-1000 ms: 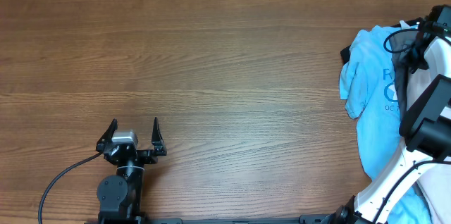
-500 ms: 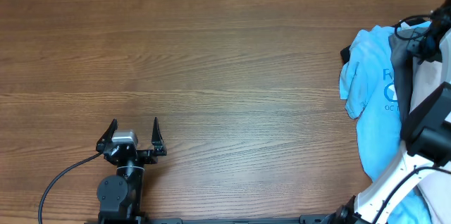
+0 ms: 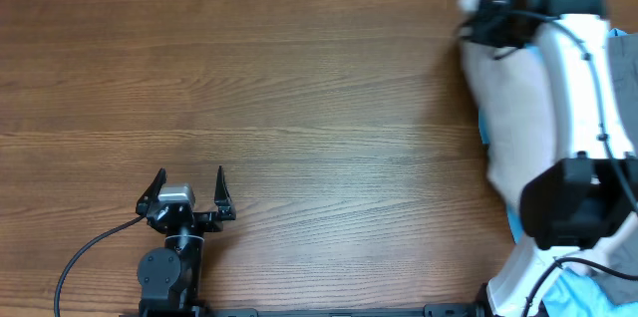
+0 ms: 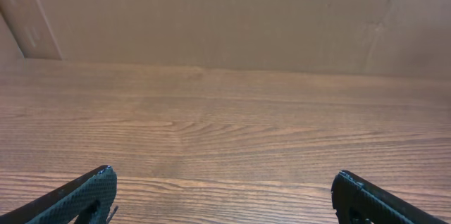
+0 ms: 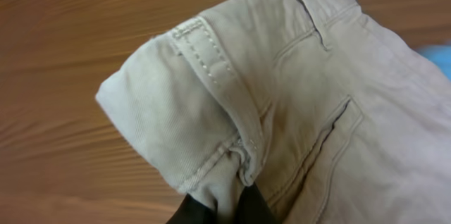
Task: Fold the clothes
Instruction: 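Pull the beige shorts left and lay them flat mid-table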
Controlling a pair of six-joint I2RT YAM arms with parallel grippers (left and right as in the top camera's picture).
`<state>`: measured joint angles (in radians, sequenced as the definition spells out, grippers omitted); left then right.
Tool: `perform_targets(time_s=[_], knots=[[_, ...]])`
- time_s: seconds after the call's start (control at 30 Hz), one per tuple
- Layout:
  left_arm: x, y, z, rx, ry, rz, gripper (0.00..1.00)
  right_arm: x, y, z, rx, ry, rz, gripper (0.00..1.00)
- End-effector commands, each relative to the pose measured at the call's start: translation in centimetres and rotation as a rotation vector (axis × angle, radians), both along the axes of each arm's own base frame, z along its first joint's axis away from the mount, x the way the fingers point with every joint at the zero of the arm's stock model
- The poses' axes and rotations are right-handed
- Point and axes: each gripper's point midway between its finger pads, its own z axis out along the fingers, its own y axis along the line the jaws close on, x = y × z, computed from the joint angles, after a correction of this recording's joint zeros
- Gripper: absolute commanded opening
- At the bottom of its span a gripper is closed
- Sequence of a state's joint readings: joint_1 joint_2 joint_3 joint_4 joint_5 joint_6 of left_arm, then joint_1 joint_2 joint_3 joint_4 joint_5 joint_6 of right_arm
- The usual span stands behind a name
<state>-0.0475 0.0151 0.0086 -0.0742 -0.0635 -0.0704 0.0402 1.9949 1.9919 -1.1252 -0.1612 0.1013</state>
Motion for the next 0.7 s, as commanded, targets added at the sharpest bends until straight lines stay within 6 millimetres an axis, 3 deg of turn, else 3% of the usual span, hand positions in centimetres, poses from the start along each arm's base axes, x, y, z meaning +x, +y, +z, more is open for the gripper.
perform_targets(time_s=[0.0, 0.2, 0.33, 0.43, 0.5, 0.53, 0.6, 0.67], knots=[[0.0, -0.3, 0.1, 0.018, -0.010, -0.015, 1.00, -0.8, 9.5, 0.6, 0.132, -0.007, 0.113, 0.04], [0.0, -0.3, 0.1, 0.018, -0.010, -0.015, 1.00, -3.4, 24.5, -4.1, 0.193, 0.029, 0.296, 0.04], [0.0, -0.3, 0.1, 0.018, -0.010, -0.015, 1.00, -6.7, 32.5, -6.1, 0.207, 0.011, 0.440, 0.06], [0.0, -0.3, 0.1, 0.018, -0.010, -0.015, 1.00, -9.2, 36.0, -7.6, 0.168, 0.002, 0.506, 0.14], [0.0, -0.3, 0.1, 0.018, -0.010, -0.015, 1.00, -10.1, 36.9, -8.1, 0.115, -0.020, 0.524, 0.27], [0.0, -0.3, 0.1, 0.018, -0.010, -0.015, 1.00, -10.3, 37.2, -8.0, 0.099, -0.034, 0.536, 0.40], [0.0, -0.3, 0.1, 0.018, -0.010, -0.015, 1.00, -10.4, 37.5, -6.9, 0.094, -0.066, 0.574, 0.60], [0.0, -0.3, 0.1, 0.018, -0.010, -0.015, 1.00, -10.1, 37.1, -4.8, 0.102, -0.095, 0.572, 0.71]])
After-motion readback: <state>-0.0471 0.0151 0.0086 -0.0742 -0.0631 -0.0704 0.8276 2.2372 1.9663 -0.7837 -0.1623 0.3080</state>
